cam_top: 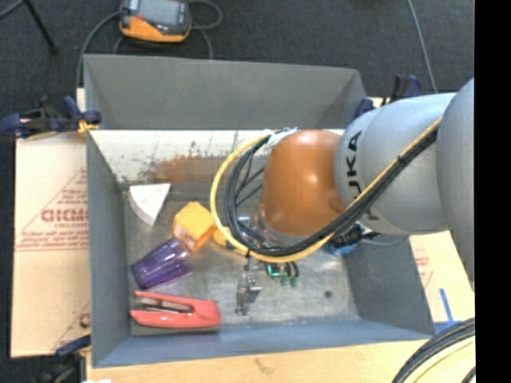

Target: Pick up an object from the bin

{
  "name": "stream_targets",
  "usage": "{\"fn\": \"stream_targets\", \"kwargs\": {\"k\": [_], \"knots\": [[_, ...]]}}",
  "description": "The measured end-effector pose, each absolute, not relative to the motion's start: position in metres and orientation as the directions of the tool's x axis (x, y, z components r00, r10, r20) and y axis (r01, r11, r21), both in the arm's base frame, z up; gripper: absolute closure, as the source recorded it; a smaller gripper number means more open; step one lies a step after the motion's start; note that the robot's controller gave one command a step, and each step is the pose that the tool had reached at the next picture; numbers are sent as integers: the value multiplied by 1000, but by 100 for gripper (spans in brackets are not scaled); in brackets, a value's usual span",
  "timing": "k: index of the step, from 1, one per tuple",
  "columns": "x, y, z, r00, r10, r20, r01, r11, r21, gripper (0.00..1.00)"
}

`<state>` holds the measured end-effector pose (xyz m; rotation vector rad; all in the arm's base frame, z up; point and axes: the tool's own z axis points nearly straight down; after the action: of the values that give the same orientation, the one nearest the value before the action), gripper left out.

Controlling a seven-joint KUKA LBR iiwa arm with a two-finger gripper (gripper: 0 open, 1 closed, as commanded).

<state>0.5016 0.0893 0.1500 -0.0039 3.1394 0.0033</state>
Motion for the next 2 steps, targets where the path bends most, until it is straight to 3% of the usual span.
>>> {"fn": "stream_targets", "kwargs": {"k": [1,2], "knots": [[504,132,107,-999,-31,-10,-31,1000,1,0],[489,149,77,-997,-74,-3,-74,997,3,0]]}}
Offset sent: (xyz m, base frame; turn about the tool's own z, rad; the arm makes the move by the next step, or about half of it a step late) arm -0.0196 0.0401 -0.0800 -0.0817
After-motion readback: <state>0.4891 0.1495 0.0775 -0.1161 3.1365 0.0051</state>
